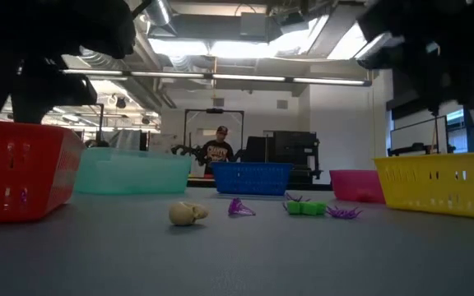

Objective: Sort Halloween decoration
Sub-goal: Put the yellow skull toy into the red bin

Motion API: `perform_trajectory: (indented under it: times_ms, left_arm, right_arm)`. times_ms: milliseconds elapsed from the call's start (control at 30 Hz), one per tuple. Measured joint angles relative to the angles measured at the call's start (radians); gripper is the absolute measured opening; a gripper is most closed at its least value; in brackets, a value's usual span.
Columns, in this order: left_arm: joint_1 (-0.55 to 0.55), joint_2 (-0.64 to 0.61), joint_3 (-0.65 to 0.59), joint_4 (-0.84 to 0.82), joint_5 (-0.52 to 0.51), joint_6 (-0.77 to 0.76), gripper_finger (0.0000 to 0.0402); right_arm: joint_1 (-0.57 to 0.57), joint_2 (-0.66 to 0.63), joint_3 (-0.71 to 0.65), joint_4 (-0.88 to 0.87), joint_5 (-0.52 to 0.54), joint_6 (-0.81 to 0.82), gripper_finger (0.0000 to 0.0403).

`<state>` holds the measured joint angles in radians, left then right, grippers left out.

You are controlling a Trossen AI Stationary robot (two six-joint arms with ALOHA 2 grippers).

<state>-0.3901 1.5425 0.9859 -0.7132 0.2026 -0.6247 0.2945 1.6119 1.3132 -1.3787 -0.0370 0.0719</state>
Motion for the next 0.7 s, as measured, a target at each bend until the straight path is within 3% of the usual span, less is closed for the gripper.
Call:
perform_trajectory:
  times_ms: [367, 700]
  left_arm:
    - [0.006, 0.000, 0.000, 0.001, -0.001, -0.028, 0.0176]
    - [0.006, 0.000, 0.000, 0.026, -0.022, -0.028, 0.0176]
  right_arm:
    - [0.000, 0.000, 0.066, 0.275, 0.036, -0.003, 0.0147]
    - [0.000, 0.011, 0.066, 0.582, 0.032, -0.131, 0.0147]
